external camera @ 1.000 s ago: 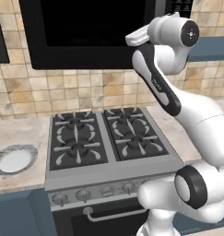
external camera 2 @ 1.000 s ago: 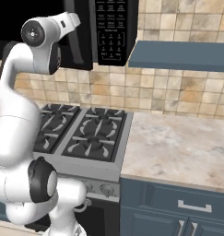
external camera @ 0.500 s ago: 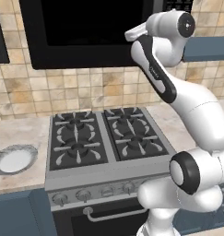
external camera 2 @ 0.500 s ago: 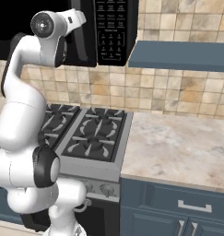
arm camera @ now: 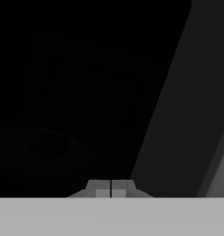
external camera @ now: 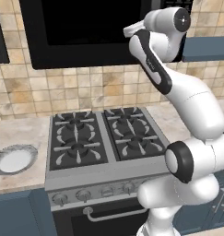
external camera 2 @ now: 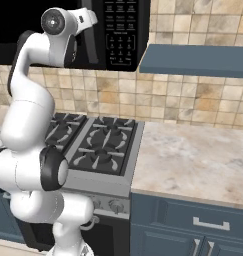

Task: Pick the potato from the counter and place it in the microwave. Then turn on the microwave.

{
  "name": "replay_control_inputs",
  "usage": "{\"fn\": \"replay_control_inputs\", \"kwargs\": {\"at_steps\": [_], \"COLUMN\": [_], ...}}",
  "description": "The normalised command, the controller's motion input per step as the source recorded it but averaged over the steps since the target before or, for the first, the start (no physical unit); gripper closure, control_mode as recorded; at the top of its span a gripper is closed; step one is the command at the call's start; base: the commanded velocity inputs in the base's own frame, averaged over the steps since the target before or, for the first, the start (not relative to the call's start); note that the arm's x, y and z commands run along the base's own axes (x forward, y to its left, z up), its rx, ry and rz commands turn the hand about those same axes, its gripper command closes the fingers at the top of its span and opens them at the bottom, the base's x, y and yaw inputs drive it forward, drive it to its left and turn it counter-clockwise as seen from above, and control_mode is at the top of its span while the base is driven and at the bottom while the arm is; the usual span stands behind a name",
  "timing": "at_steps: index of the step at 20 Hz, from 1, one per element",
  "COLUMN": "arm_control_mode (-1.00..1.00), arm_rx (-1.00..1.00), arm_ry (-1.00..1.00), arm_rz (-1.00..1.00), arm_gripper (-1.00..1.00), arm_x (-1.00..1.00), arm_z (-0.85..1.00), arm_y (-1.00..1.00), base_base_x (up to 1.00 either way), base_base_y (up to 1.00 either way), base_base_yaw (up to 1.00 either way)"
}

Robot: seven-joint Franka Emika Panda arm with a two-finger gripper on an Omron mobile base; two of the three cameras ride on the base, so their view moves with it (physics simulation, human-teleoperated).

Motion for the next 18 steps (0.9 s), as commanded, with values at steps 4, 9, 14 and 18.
{"fn": "replay_control_inputs", "kwargs": {"at_steps": [4,9,14,18], "arm_control_mode": [-1.0,-1.0,-1.0,-1.0], "arm_rx": [0.02,0.01,0.0,0.0], "arm_ry": [0.03,0.04,0.0,0.0], "arm_rz": [0.01,0.01,0.02,0.01], "arm_gripper": [1.0,1.0,1.0,1.0], "arm_x": [0.46,0.39,-0.54,-0.97], "arm_z": [0.0,0.0,0.0,0.0], "arm_y": [0.0,0.0,0.0,0.0], "base_base_x": [0.0,0.0,0.0,0.0], "base_base_y": [0.0,0.0,0.0,0.0], "base_base_yaw": [0.0,0.0,0.0,0.0]}}
